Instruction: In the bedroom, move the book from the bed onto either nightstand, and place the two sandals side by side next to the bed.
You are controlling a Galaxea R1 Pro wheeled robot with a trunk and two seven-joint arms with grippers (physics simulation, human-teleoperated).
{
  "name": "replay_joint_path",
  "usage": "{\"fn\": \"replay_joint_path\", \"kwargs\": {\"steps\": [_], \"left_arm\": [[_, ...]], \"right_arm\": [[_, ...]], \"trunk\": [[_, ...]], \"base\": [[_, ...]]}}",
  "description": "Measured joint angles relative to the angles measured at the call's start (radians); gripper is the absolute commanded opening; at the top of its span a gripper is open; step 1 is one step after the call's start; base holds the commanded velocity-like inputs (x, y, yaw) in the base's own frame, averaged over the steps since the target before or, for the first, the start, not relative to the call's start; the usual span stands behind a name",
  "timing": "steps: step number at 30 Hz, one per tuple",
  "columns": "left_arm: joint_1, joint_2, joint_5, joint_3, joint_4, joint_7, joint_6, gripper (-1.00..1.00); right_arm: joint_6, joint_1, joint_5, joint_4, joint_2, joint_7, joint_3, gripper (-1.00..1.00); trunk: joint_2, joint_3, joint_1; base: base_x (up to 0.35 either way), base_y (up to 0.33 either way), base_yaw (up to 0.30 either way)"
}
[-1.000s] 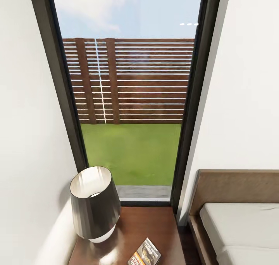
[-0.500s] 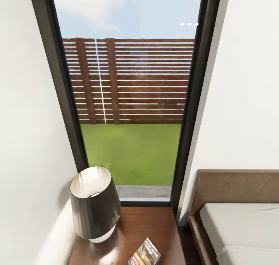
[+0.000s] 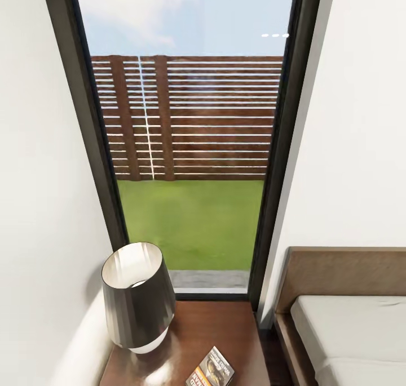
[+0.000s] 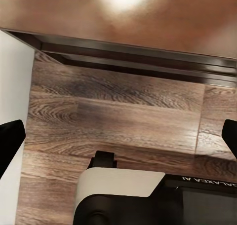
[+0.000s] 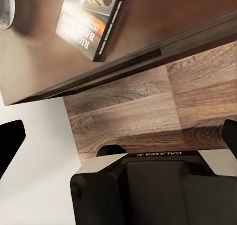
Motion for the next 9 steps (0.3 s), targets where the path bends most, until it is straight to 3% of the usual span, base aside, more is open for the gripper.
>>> {"fn": "replay_joint_path", "kwargs": {"steps": [9], "left_arm": [[0.000,0.000,0.000,0.000,0.000,0.000,0.000,1.00]], "right_arm": [[0.000,0.000,0.000,0.000,0.000,0.000,0.000,1.00]], "trunk": [[0.000,0.000,0.000]], "base": [[0.000,0.000,0.000]]}}
